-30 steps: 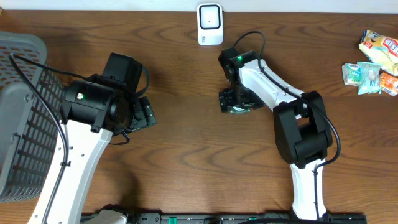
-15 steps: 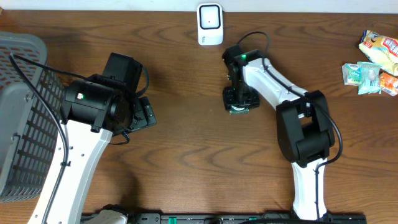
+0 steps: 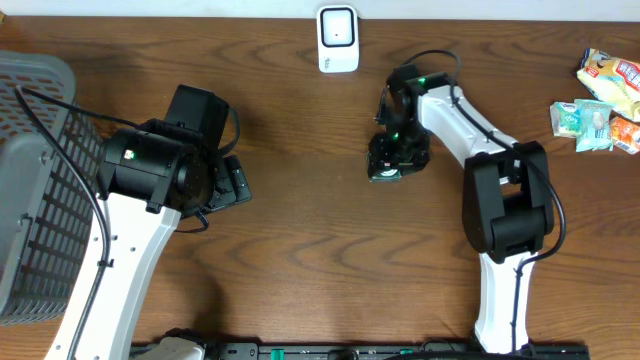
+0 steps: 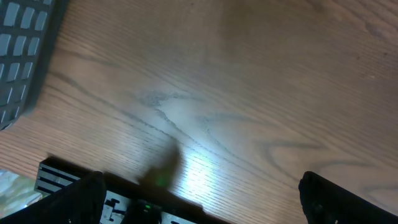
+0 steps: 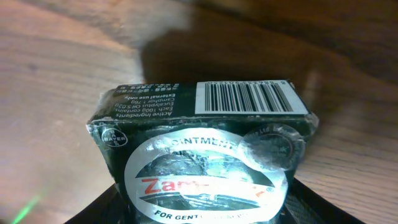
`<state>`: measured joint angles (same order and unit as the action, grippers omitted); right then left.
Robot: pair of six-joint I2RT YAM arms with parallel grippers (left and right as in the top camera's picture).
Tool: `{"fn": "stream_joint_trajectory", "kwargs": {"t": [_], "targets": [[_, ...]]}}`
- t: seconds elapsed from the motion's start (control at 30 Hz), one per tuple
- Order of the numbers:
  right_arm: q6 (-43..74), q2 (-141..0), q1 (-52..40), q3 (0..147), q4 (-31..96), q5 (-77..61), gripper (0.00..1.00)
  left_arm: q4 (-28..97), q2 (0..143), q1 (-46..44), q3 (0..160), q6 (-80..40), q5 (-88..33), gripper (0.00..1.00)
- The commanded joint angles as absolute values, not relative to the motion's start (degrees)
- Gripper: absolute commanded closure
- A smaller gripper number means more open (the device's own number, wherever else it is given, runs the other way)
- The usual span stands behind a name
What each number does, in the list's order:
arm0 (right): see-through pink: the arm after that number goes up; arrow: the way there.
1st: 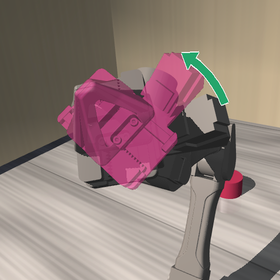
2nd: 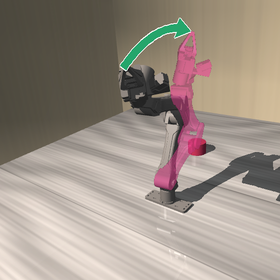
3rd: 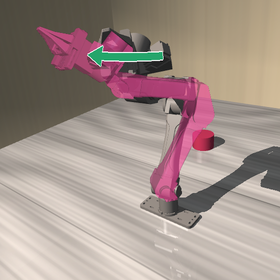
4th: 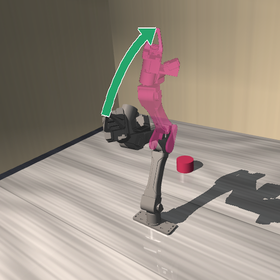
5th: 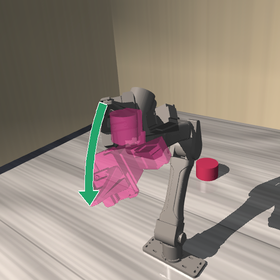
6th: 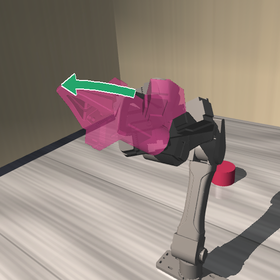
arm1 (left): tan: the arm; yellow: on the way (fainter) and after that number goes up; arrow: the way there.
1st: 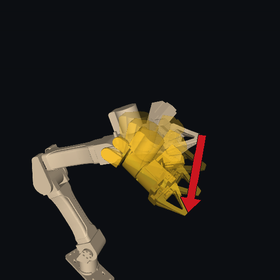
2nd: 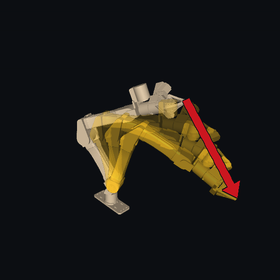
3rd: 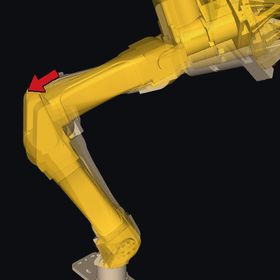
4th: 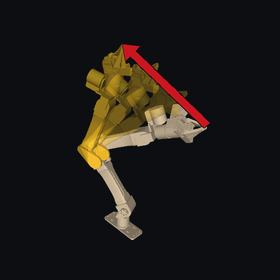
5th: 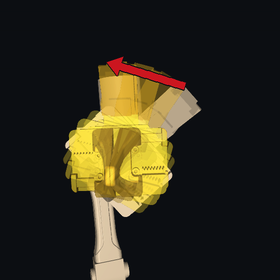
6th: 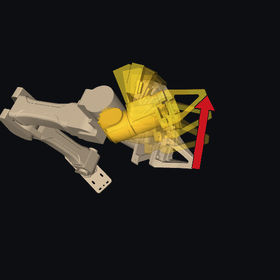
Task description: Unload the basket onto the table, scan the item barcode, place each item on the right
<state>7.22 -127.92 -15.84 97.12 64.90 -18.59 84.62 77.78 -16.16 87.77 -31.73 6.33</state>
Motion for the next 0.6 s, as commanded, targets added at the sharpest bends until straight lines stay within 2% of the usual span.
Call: {"fn": "stream_joint_trajectory", "kwargs": {"t": [0.0,0.27,0.57], "targets": [[0.4,-128.5,-14.3,97.5,65.3,-28.4,0.43,84.8,77.5,-15.9,88.0,-32.2,6.5,0.02],[-23.3,-128.5,-9.8,97.5,72.3,-53.4,0.44,84.8,77.5,-15.9,88.0,-32.2,6.5,0.02],[-44.7,-128.5,-9.2,97.5,84.7,-58.0,0.43,84.8,77.5,-15.9,88.0,-32.2,6.5,0.02]]}}
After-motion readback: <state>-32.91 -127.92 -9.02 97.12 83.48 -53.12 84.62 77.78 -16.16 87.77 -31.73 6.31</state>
